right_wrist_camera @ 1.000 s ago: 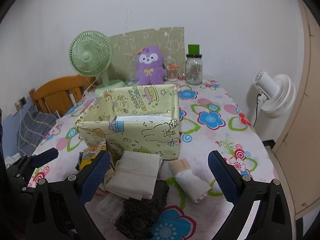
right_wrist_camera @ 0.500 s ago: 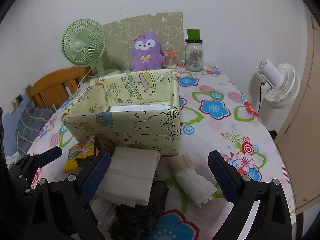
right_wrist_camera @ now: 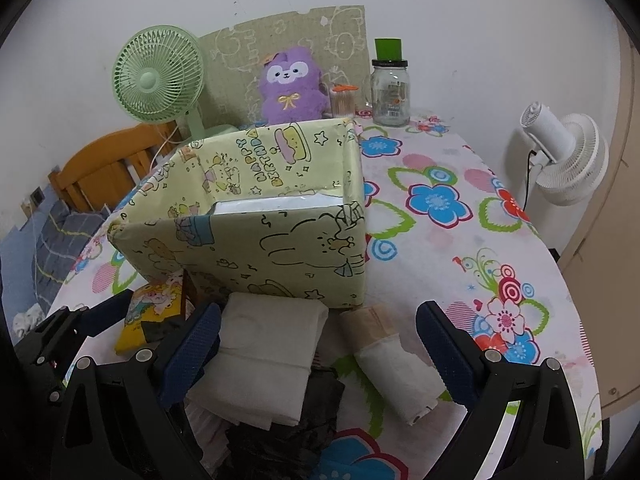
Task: Organize soft objects
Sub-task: 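Reach the left tool to the yellow tissue pack while the right tool reaches the white cloth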
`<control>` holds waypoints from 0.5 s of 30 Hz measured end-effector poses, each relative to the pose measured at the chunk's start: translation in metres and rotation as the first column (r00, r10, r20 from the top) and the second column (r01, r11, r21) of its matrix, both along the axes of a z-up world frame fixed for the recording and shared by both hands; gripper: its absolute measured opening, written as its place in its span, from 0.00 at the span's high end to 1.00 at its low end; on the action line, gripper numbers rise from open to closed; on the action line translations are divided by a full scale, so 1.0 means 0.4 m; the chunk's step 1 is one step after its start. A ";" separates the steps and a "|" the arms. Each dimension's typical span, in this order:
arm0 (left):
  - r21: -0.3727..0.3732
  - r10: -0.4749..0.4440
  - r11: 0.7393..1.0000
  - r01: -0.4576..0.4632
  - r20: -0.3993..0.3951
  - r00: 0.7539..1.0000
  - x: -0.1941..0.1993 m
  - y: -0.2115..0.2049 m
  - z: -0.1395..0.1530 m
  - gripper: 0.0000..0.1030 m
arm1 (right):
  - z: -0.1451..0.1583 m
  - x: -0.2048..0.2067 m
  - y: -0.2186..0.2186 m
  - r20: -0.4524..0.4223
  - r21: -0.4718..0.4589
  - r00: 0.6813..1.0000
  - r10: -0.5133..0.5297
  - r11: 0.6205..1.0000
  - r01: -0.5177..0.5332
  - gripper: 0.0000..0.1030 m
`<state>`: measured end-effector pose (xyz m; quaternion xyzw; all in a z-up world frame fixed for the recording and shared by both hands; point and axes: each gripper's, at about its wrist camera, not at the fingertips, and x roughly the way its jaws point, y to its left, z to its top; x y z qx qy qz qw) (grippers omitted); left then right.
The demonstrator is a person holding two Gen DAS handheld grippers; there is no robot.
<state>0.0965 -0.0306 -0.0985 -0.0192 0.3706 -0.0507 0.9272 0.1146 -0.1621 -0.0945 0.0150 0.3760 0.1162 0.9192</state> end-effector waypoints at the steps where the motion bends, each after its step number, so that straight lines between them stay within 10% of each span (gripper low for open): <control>1: 0.000 0.000 1.000 0.000 0.001 1.000 -0.001 0.002 0.001 0.16 | 0.000 0.000 0.003 -0.001 0.000 1.000 0.001 1.000 -0.001 0.04; 15: 0.012 0.012 1.000 -0.013 0.012 1.000 -0.036 0.042 -0.005 0.16 | -0.014 0.000 0.054 -0.044 -0.004 0.999 0.027 1.000 -0.027 0.04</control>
